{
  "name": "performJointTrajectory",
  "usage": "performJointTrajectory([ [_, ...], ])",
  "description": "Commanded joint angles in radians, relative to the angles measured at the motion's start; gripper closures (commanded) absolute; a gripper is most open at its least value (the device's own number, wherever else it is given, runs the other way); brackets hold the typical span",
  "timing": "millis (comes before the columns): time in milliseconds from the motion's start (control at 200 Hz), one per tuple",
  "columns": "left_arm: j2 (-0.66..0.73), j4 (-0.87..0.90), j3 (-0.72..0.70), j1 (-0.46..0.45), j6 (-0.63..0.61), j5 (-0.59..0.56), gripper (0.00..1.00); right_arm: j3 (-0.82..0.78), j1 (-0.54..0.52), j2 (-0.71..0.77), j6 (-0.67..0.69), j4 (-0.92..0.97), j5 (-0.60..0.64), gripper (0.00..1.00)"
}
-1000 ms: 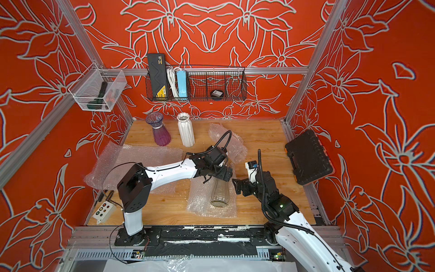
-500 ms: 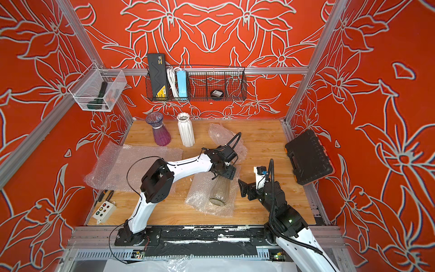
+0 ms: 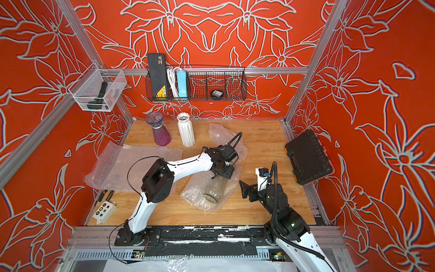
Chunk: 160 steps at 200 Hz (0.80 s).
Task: Unwrap the vase from the bubble wrap
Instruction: Pick up the vase from the bubble wrap.
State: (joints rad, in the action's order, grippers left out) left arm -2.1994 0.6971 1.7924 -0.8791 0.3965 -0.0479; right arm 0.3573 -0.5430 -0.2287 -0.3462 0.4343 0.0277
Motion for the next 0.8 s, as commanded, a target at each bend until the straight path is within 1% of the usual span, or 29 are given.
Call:
performJointTrajectory([
  [0, 0.105, 0.049, 0.002, -0.016, -0.024, 0.005, 0.8, -0.014, 0.003, 0.005, 0.007, 0.012, 0.032, 0.02],
  [100, 0.197, 0.013, -0.031, -0.03, -0.009, 0.034, 0.86, -0.01, 0.002, -0.011, 0.009, 0.01, 0.034, 0.02],
  [235, 0.348, -0.079, -0.119, -0.032, 0.021, 0.083, 0.96, 0.008, 0.003, -0.064, 0.013, 0.007, 0.026, 0.02],
  [305, 0.42, -0.121, -0.166, -0.032, 0.028, 0.098, 0.99, 0.021, 0.002, -0.092, 0.015, 0.005, 0.021, 0.02],
  [380, 0.492, -0.149, -0.203, -0.033, 0.021, 0.083, 0.99, 0.033, 0.002, -0.113, 0.018, 0.006, 0.021, 0.02],
  [475, 0.582, -0.193, -0.262, -0.032, -0.005, 0.031, 1.0, 0.047, 0.002, -0.148, 0.025, 0.001, 0.01, 0.02],
  [555, 0.664, -0.258, -0.329, -0.032, -0.035, -0.033, 1.0, 0.066, 0.003, -0.213, 0.039, -0.009, -0.02, 0.02],
  [671, 0.766, -0.391, -0.429, -0.029, -0.077, -0.117, 1.0, 0.099, 0.003, -0.325, 0.054, -0.04, -0.068, 0.02],
  [796, 0.82, -0.561, -0.516, -0.009, -0.132, -0.205, 1.0, 0.126, 0.002, -0.408, 0.052, -0.084, -0.102, 0.02],
])
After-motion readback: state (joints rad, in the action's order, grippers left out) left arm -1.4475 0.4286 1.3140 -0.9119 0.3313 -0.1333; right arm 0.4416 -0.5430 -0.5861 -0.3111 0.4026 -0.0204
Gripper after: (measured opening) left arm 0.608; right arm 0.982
